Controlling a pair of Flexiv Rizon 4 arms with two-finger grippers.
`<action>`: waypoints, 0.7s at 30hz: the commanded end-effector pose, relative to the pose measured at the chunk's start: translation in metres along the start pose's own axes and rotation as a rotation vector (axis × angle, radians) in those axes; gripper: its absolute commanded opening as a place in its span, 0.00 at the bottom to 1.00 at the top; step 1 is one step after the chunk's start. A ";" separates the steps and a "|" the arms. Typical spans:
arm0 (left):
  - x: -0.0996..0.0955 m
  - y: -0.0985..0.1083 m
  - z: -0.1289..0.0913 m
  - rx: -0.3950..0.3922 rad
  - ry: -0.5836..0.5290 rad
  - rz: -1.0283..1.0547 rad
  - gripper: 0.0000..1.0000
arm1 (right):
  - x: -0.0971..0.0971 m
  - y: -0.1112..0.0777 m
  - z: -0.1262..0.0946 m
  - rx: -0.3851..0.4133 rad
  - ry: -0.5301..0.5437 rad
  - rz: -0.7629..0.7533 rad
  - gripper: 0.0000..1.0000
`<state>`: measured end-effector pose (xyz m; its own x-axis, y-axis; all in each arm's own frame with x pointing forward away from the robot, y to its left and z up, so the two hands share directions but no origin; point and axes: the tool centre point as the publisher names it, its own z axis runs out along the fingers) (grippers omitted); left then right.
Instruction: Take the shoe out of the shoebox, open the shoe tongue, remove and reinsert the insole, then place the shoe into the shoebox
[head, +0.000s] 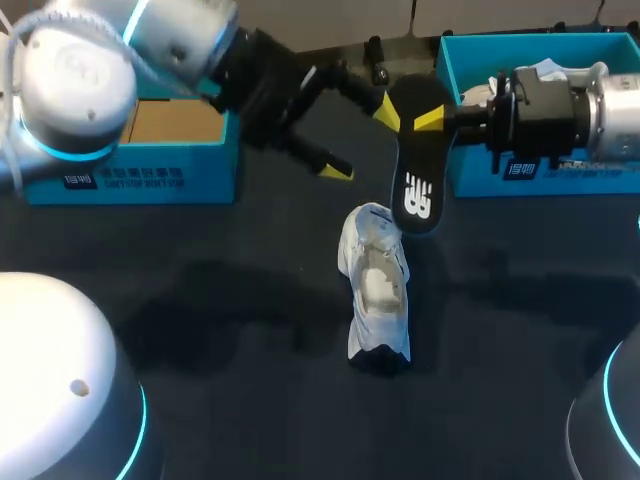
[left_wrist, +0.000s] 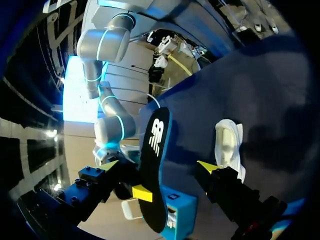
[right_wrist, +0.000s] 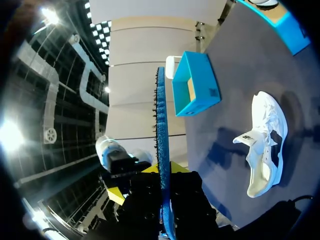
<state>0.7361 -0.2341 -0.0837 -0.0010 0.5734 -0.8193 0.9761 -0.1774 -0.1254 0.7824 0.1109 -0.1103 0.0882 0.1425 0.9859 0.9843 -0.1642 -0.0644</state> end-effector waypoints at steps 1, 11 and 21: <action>-0.012 0.005 -0.006 0.003 0.321 -0.039 1.00 | -0.002 0.000 0.006 -0.006 0.008 -0.005 0.00; -0.022 0.011 -0.016 0.013 0.520 -0.105 1.00 | -0.007 -0.003 0.011 0.002 0.003 -0.008 0.00; -0.022 0.011 -0.016 0.013 0.520 -0.105 1.00 | -0.009 0.003 0.016 0.012 0.002 -0.015 0.00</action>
<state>0.7482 -0.2330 -0.0595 -0.0115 0.8587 -0.5124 0.9741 -0.1060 -0.1995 0.7815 0.1208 -0.1198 0.0736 0.1426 0.9870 0.9864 -0.1560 -0.0510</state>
